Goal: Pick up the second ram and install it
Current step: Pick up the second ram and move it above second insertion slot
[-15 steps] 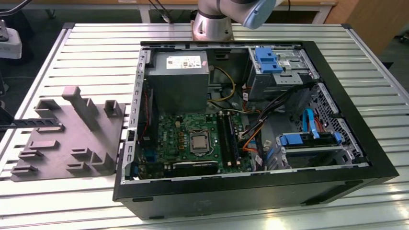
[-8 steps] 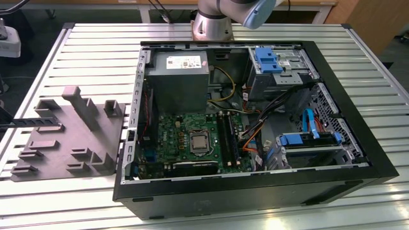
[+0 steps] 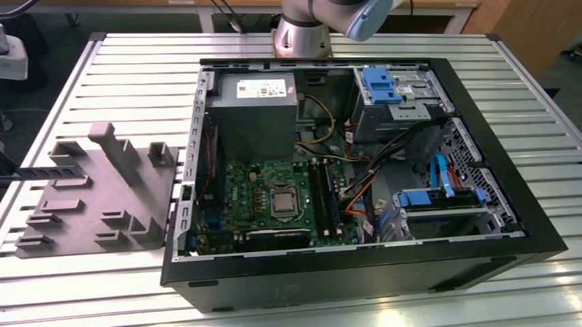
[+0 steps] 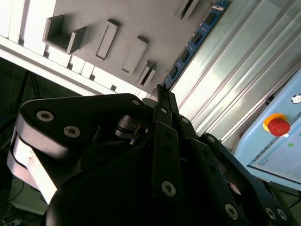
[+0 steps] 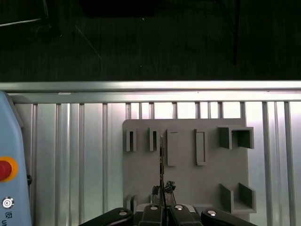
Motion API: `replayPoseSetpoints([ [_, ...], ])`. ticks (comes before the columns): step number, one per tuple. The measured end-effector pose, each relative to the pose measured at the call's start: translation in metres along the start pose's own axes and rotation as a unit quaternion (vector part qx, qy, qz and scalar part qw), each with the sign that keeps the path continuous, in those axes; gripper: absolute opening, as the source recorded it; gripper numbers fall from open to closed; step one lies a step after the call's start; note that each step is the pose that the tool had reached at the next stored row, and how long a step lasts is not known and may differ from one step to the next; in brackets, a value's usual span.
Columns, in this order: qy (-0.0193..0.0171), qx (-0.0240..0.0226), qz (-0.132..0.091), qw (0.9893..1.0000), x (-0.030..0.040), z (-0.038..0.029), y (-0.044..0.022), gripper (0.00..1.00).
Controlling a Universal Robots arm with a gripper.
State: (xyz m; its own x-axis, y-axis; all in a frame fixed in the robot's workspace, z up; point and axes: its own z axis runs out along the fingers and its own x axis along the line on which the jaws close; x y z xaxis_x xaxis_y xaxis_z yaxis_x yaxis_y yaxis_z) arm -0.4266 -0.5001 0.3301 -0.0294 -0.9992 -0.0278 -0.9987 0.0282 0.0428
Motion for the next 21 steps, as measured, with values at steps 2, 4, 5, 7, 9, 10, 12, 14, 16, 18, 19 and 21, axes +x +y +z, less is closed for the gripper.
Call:
replayPoseSetpoints([
  [2,0.0000,0.0000,0.000,1.0000,0.0000,-0.0007,0.0000,0.12],
  [4,0.0000,0.0000,0.000,1.0000,0.0000,-0.0014,0.0001,0.12],
  [5,0.0000,0.0000,0.000,1.0000,0.0000,-0.0018,0.0001,0.12],
  [7,0.0000,0.0000,0.000,1.0000,-0.0001,-0.0022,0.0001,0.12],
  [9,0.0000,0.0000,0.000,1.0000,0.0000,-0.0028,0.0002,0.12],
  [10,0.0000,0.0000,0.000,1.0000,-0.0001,-0.0031,0.0002,0.12],
  [12,-0.0001,0.0000,0.000,1.0000,-0.0001,-0.0034,0.0003,0.12],
  [14,0.0000,0.0000,0.000,1.0000,-0.0001,-0.0040,0.0003,0.12],
  [16,0.0000,0.0000,0.000,1.0000,-0.0001,-0.0044,0.0003,0.12],
  [18,-0.0001,0.0000,0.000,1.0000,-0.0001,-0.0047,0.0003,0.12],
  [19,-0.0001,0.0000,0.000,1.0000,-0.0001,-0.0047,0.0004,0.12],
  [21,0.0000,0.0000,0.000,1.0000,-0.0001,-0.0051,0.0004,0.12],
])
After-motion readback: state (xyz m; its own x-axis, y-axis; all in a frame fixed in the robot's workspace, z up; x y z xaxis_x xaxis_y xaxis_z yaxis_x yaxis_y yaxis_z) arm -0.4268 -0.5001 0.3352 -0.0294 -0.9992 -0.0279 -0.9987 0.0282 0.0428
